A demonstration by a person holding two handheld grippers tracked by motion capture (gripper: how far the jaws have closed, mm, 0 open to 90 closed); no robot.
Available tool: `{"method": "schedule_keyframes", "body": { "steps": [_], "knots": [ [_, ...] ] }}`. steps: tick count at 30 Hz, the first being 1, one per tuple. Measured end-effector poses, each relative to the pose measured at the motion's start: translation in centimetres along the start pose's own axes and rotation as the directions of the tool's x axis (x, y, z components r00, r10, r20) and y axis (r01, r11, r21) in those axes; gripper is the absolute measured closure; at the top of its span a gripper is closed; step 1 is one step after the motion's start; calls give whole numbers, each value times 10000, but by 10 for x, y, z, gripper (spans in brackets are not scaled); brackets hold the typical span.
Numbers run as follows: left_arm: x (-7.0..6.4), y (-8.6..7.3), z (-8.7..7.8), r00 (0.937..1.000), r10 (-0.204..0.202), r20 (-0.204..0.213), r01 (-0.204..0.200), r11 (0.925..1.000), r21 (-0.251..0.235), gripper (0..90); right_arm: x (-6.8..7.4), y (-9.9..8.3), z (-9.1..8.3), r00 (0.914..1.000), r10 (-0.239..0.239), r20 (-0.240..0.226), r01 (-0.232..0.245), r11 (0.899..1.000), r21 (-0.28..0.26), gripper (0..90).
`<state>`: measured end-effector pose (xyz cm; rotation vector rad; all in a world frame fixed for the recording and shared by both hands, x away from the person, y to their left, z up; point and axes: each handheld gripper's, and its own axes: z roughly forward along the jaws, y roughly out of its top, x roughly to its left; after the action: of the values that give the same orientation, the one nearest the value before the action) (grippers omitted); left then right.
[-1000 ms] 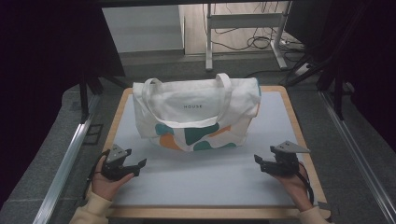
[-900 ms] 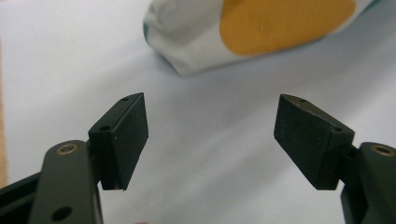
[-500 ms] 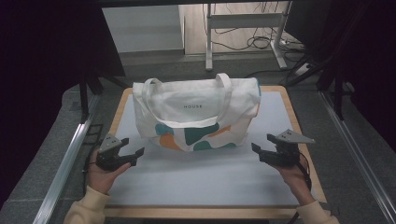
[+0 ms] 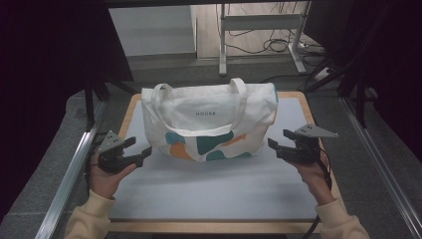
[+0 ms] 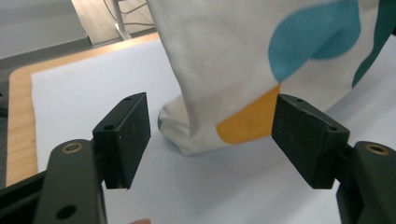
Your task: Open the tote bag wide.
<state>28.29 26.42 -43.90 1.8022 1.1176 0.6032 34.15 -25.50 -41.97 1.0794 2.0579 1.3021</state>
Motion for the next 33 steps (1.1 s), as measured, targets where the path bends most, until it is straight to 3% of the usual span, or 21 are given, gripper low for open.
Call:
{"method": "schedule_keyframes", "body": {
  "steps": [4, 8, 20, 26, 33],
  "knots": [
    [4, 14, -4, 9999, -109, -27, 108, 9993, -363, 298, -7, 15, 3, 9992, 310, -251, -316, 9992, -247, 335],
    [7, 20, -4, 9997, -238, -31, 236, 9986, -471, 307, -10, 21, 5, 9996, 272, -98, -275, 9992, -281, 339],
    [18, 37, 6, 9996, -286, 6, 286, 9985, -473, 322, -22, 44, 15, 9985, 531, -105, -536, 9969, -574, 368],
    [23, 47, 19, 9989, -220, 416, 234, 9991, -346, 316, -24, 54, 20, 9989, 439, -162, -448, 9972, -595, 379],
    [26, 48, 35, 9962, -237, 834, 256, 9994, -213, 309, -26, 65, 29, 9983, 420, -416, -443, 9975, -559, 394]
  ]
}}
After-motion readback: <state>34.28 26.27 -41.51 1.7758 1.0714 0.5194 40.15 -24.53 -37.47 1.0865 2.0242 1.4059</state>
